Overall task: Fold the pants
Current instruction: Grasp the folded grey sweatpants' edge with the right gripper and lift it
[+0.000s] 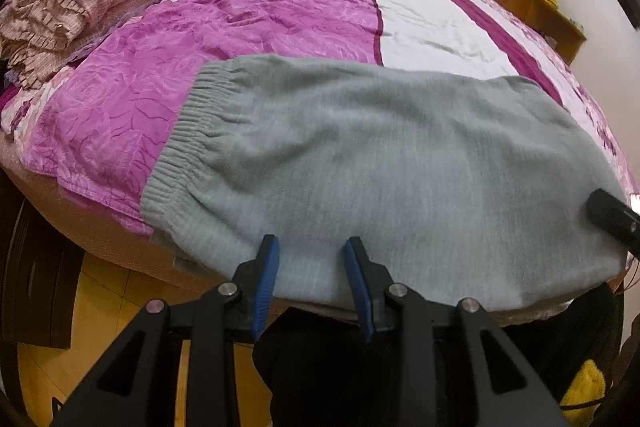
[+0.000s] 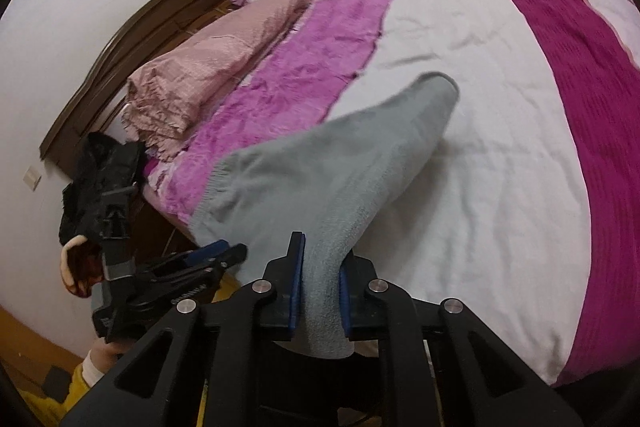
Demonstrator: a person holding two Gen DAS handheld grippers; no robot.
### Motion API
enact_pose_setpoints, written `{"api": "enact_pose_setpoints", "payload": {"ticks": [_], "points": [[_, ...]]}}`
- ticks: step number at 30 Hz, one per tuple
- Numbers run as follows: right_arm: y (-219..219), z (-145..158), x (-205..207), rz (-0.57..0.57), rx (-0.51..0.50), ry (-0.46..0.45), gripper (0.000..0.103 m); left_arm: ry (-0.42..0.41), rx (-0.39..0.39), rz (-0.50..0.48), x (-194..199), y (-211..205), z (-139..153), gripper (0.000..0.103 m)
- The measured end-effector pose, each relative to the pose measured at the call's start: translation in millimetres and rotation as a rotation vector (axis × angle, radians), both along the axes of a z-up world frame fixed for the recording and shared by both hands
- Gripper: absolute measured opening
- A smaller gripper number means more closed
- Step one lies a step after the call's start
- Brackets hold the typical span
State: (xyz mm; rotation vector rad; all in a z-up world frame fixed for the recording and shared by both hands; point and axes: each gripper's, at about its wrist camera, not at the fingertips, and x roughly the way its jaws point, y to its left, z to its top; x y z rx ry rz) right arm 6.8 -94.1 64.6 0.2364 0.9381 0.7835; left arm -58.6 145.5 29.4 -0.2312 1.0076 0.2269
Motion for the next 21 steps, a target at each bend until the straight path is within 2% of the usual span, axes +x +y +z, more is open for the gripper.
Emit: {"api": "enact_pose_setpoints", "payload": {"ticks": [6, 21], "points": [[19, 24, -2, 0.069, 0.003, -0.067, 0.007, -0.015, 0.022, 0.029, -7, 9, 13, 0.036], [90, 62, -4, 0.238, 0.056, -0.123, 0.007, -0.066, 0.028, 0.154, -31, 63, 40, 0.036]]}}
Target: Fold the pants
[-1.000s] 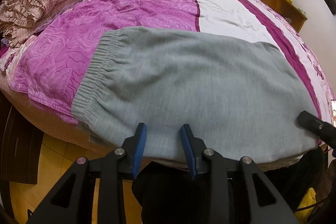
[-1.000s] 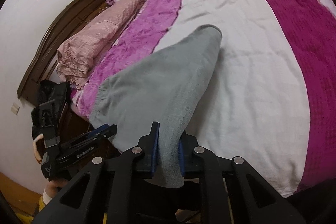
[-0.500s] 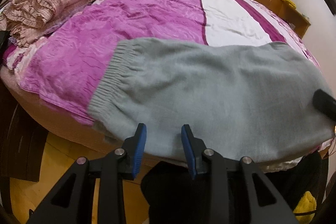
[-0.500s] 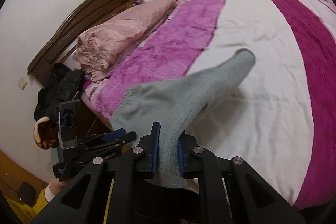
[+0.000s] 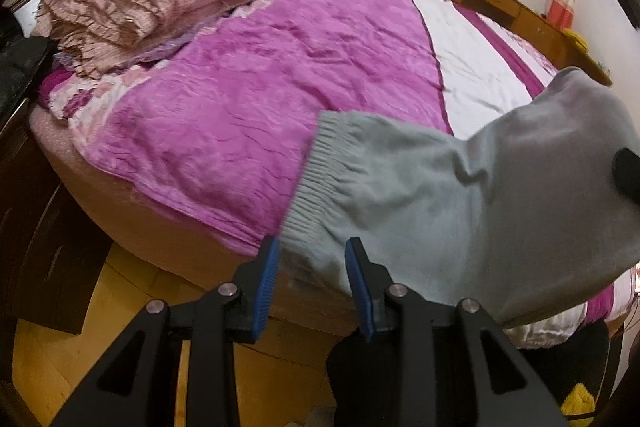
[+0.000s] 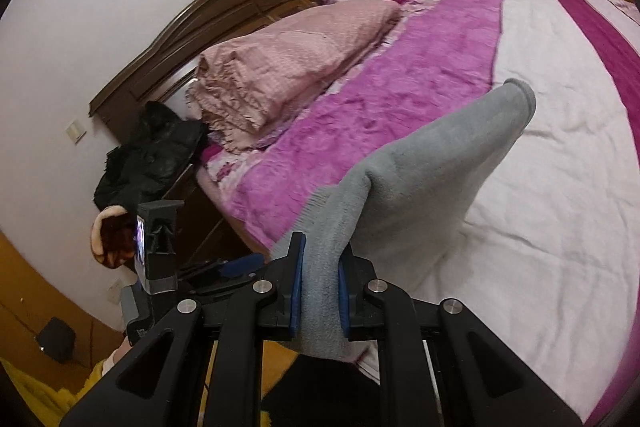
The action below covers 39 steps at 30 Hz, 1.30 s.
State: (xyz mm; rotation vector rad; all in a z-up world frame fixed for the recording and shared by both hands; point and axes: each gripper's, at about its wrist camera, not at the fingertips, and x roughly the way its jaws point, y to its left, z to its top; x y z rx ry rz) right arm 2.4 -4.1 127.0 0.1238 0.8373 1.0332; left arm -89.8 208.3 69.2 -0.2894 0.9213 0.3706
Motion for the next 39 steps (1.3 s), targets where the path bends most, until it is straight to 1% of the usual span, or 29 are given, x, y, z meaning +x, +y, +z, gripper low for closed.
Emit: {"api": "enact_pose_setpoints", "payload": {"ticks": [6, 12, 16, 23, 26, 28, 31, 33, 35, 39], "points": [[31, 14, -3, 0.064, 0.006, -0.03, 0.007, -0.018, 0.015, 0.041, -12, 19, 13, 0.036], [63, 15, -8, 0.126, 0.0, -0.042, 0.007, -0.019, 0.02, 0.065, -20, 30, 14, 0.036], [83, 7, -6, 0.15, -0.018, -0.031, 0.007, -0.01, 0.009, 0.074, -22, 34, 9, 0.036], [115, -22, 7, 0.152, -0.043, 0.016, 0.007, 0.002, 0.01, 0.083, -22, 40, 3, 0.036], [126, -34, 8, 0.158, -0.063, 0.018, 0.008, 0.003, 0.01, 0.088, -24, 42, 3, 0.036], [134, -41, 7, 0.155, -0.096, 0.005, 0.009, 0.004, 0.01, 0.09, -25, 43, 3, 0.036], [140, -47, 3, 0.151, -0.136, -0.014, 0.014, 0.009, 0.013, 0.096, -25, 45, 2, 0.036], [142, -48, -1, 0.162, -0.142, -0.02, 0.021, 0.009, 0.015, 0.101, -27, 46, 3, 0.036], [141, -45, -5, 0.158, -0.148, -0.04, 0.026, 0.007, 0.015, 0.105, -27, 46, 3, 0.036], [133, -39, -7, 0.141, -0.144, -0.055, 0.029, 0.001, 0.019, 0.102, -29, 45, 7, 0.036]]}}
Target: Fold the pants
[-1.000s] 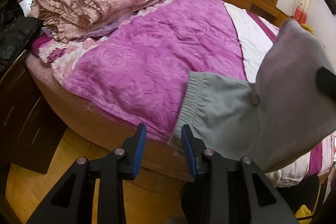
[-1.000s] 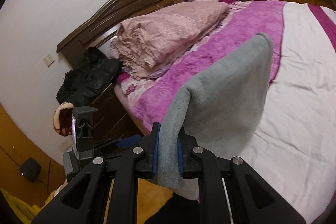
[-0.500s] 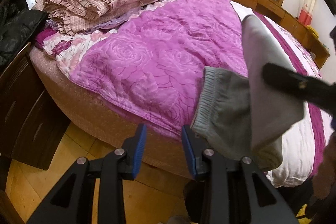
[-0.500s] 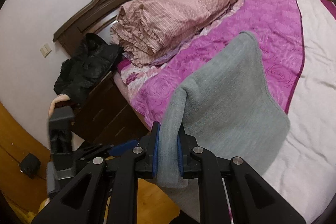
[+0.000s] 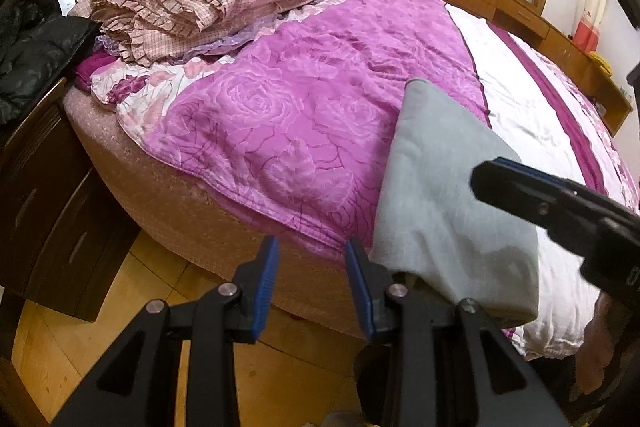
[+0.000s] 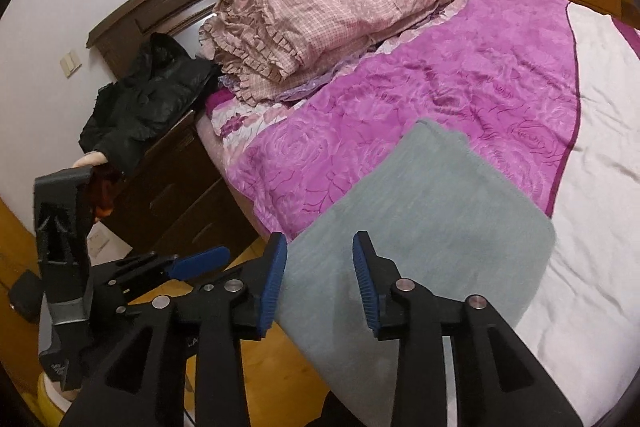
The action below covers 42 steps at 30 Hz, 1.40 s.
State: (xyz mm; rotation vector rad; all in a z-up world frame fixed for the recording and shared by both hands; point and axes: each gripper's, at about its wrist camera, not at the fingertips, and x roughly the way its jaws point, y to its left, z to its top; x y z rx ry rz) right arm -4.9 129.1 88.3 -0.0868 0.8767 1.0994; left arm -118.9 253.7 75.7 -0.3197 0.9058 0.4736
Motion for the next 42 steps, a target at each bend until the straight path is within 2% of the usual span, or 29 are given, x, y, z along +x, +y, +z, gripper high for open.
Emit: {"api": "enact_pose_setpoints", "payload": {"ticks": [2, 5, 6, 9, 12, 14, 17, 20, 25, 32, 35, 42], "points": [[-7, 2, 0, -0.015, 0.002, 0.005, 0.032, -0.004, 0.003, -0.003, -1, -1, 3, 0.036], [-24, 1, 4, -0.059, 0.003, 0.027, 0.044, -0.014, 0.009, -0.012, -2, -2, 8, 0.036], [-29, 1, 6, -0.072, 0.004, 0.035, 0.045, -0.02, 0.008, -0.017, -2, -2, 11, 0.036], [-48, -2, 12, -0.117, 0.0, 0.058, 0.048, -0.043, -0.019, -0.038, -1, -3, 19, 0.036], [-64, -6, 19, -0.174, -0.021, 0.069, 0.06, -0.055, -0.054, -0.078, 6, -1, 24, 0.037], [-75, -11, 24, -0.212, -0.022, 0.084, 0.061, -0.042, -0.07, -0.1, 15, 0, 25, 0.042], [-86, -21, 31, -0.271, -0.034, 0.118, 0.067, -0.025, -0.1, -0.145, 34, 1, 21, 0.042], [-90, -35, 39, -0.306, -0.043, 0.176, 0.067, -0.008, -0.143, -0.192, 55, 3, 13, 0.043], [-86, -54, 44, -0.302, -0.063, 0.234, 0.067, 0.035, -0.21, -0.246, 82, 3, -6, 0.043], [-74, -80, 53, -0.261, -0.039, 0.316, 0.069, 0.059, -0.211, -0.274, 96, 5, -22, 0.046], [-73, -87, 56, -0.249, -0.021, 0.326, 0.073, 0.056, -0.206, -0.279, 98, 8, -28, 0.053], [-67, -91, 55, -0.215, -0.02, 0.283, 0.078, 0.036, -0.253, -0.282, 101, 16, -37, 0.059]]}}
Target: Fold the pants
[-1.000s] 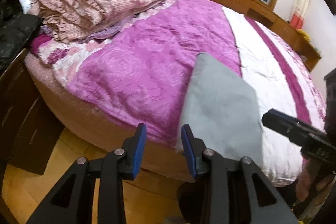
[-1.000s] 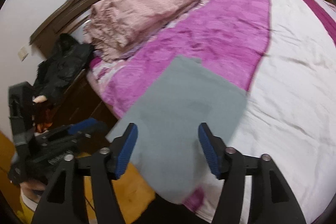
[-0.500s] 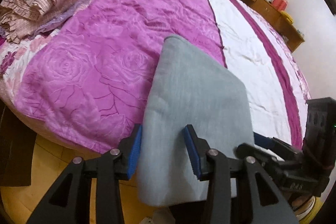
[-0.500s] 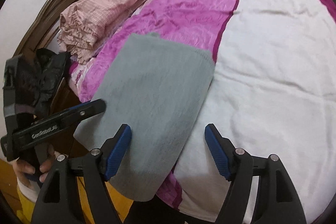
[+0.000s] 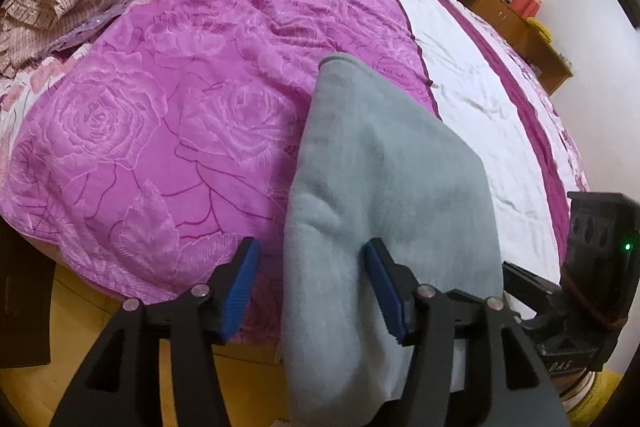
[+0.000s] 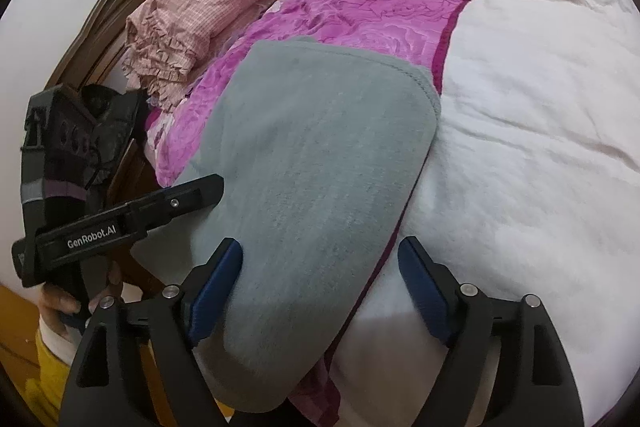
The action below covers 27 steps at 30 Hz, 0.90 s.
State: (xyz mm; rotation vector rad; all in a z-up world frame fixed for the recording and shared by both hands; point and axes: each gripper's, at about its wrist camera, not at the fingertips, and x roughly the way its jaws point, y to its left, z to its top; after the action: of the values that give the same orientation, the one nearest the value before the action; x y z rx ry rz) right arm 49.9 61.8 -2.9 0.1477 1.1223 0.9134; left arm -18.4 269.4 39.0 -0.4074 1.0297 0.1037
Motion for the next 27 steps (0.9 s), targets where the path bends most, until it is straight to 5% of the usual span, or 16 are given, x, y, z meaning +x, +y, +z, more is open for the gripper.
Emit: {"api": "enact_pose_setpoints", "payload": {"ticks": [12, 19, 27], "points": [[1, -2, 2, 0.016, 0.024, -0.002, 0.079, -0.008, 0.035, -0.008, 3, -4, -1, 0.061], [-2, 0, 6, -0.017, 0.068, 0.023, 0.055, -0.018, 0.062, -0.011, 2, -8, 2, 0.061], [4, -3, 11, -0.017, 0.089, 0.036, 0.051, -0.06, 0.039, -0.019, 0, -6, 1, 0.062]]}}
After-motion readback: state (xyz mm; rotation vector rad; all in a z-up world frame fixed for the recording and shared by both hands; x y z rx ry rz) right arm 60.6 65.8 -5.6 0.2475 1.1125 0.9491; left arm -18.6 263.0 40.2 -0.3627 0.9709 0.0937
